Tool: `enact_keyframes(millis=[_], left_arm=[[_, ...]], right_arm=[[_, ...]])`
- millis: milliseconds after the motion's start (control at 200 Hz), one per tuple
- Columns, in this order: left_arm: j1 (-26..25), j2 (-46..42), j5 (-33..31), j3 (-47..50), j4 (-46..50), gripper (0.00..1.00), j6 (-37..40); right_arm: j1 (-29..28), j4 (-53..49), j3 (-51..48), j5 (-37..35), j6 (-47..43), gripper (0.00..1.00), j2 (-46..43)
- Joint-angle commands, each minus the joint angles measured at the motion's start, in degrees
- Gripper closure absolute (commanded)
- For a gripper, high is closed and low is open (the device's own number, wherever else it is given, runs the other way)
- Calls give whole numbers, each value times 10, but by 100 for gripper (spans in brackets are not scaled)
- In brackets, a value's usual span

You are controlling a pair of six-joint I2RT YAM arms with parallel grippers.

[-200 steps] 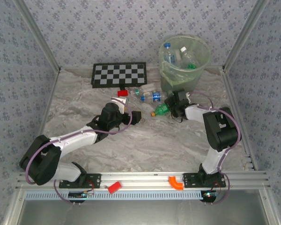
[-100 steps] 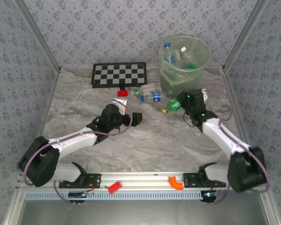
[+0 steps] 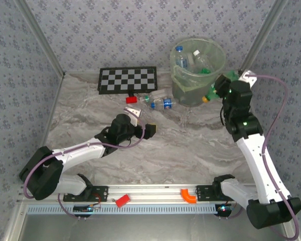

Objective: Put the plastic bottles in the bin

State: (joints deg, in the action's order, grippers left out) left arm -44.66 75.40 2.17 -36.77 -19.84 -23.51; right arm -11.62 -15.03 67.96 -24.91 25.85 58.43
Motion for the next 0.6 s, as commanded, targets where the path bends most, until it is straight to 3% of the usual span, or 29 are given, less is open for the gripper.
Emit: enact_keyframes(millis=[0,600], left_arm=[[-6,-21,7,-5,-21,0,9],[-17,-29,3,-3,-23,0,14]], right_arm=[[6,35,55,-28,-124,47,41],[51,101,354,-31,-308,47,351]])
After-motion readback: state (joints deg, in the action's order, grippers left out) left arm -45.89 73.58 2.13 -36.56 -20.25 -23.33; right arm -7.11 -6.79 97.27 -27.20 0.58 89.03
